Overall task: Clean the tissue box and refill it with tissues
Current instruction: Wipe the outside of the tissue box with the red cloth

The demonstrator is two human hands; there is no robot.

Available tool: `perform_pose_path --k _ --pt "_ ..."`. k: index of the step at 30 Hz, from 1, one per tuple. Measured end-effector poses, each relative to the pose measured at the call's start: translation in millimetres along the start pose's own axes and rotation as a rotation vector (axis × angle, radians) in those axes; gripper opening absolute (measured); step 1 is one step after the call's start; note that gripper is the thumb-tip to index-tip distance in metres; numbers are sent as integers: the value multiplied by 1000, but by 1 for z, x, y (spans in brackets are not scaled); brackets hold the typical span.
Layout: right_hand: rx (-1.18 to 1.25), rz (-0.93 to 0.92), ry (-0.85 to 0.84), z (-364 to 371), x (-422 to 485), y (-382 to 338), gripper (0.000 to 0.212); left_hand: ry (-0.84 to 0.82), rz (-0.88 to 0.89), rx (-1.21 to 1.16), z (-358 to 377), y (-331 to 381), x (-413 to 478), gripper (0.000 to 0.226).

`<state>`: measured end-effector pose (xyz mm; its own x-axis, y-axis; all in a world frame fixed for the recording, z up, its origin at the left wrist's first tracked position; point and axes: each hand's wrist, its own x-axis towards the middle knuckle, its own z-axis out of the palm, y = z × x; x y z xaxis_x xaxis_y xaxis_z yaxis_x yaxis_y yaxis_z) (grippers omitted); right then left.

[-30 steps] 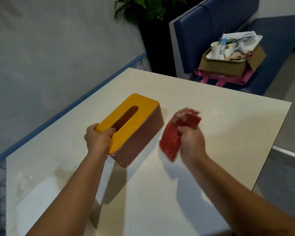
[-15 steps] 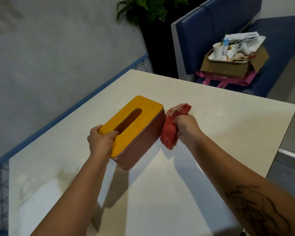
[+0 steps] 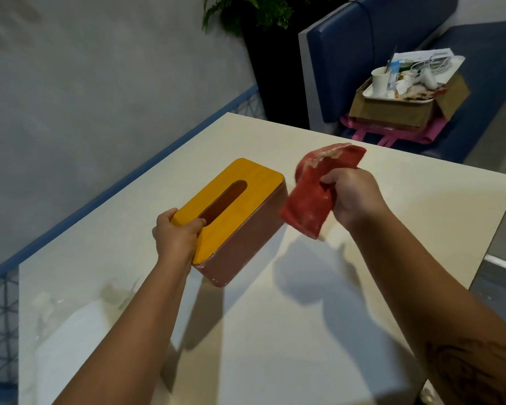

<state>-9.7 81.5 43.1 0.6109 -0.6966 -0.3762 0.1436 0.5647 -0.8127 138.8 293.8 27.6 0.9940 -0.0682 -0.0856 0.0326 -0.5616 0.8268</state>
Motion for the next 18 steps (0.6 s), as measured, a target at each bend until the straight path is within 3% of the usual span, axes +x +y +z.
perform_pose_path --k 4,8,13,18 --pt "-304 -48 158 -5 5 18 17 4 -7 -5 1 -1 0 66" --pt "-322 -93 66 21 0 51 24 4 1 3 1 -1 1 65" --pt "-250 -68 211 40 -21 92 29 -1 -1 7 1 -2 2 65" --pt "-183 50 132 56 -64 126 32 0 -3 -4 0 -3 3 66"
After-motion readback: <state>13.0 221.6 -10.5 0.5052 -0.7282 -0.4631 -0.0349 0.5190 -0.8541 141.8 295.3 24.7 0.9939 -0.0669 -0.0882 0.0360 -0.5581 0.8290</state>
